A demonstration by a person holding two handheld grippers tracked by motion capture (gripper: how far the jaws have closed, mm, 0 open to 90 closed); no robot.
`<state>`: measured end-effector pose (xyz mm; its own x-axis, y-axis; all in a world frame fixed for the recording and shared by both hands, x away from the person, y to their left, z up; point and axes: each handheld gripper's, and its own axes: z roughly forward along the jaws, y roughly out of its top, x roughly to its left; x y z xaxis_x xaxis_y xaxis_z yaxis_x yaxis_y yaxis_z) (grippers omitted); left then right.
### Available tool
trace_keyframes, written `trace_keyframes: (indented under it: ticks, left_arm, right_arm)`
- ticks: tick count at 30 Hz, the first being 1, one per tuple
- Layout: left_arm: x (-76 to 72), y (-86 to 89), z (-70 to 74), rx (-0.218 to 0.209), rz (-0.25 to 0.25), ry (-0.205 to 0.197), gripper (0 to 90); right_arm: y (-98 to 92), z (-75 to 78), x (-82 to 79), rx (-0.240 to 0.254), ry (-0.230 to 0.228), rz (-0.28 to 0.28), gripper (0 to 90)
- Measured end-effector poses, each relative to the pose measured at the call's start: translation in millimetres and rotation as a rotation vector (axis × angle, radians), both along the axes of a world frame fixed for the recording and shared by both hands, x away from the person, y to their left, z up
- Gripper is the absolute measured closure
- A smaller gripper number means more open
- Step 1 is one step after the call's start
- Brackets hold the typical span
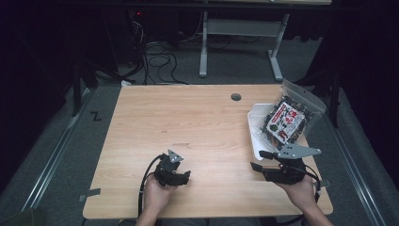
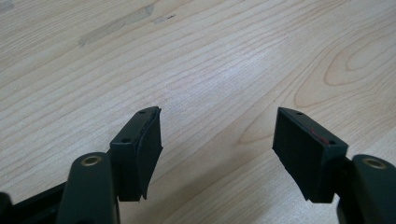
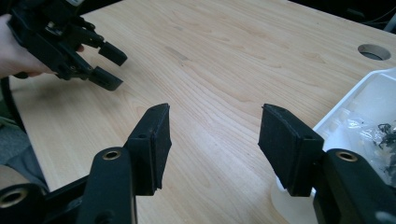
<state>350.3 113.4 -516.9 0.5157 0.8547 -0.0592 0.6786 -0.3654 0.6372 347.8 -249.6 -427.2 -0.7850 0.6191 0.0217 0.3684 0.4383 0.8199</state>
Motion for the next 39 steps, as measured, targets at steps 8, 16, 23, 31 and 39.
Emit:
trace_keyframes:
  ticks: [8, 16, 23, 31, 39]
  left_arm:
    - [0.4, 0.1, 0.0, 0.002, -0.001, 0.001, 32.9]
    - [-0.1, 0.7, 0.5, -0.006, 0.004, -0.003, 33.0]
    - [-0.8, 0.6, 1.1, -0.003, 0.003, -0.006, 32.9]
    - [-1.4, 0.6, 1.9, -0.003, 0.000, -0.010, 32.9]
    - [-1.2, 0.2, 1.5, -0.001, -0.003, -0.006, 32.9]
  right_arm:
    - [17.1, -12.7, 9.0, -0.049, 0.026, 0.019, 43.8]
    - [25.1, -23.7, 17.2, -0.067, 0.048, 0.018, 44.3]
    - [32.1, -36.3, 25.1, -0.047, 0.073, 0.005, 44.6]
    - [43.5, -42.8, 27.0, -0.067, 0.075, 0.017, 44.5]
    - [52.2, -64.1, 28.5, -0.039, 0.109, 0.017, 44.5]
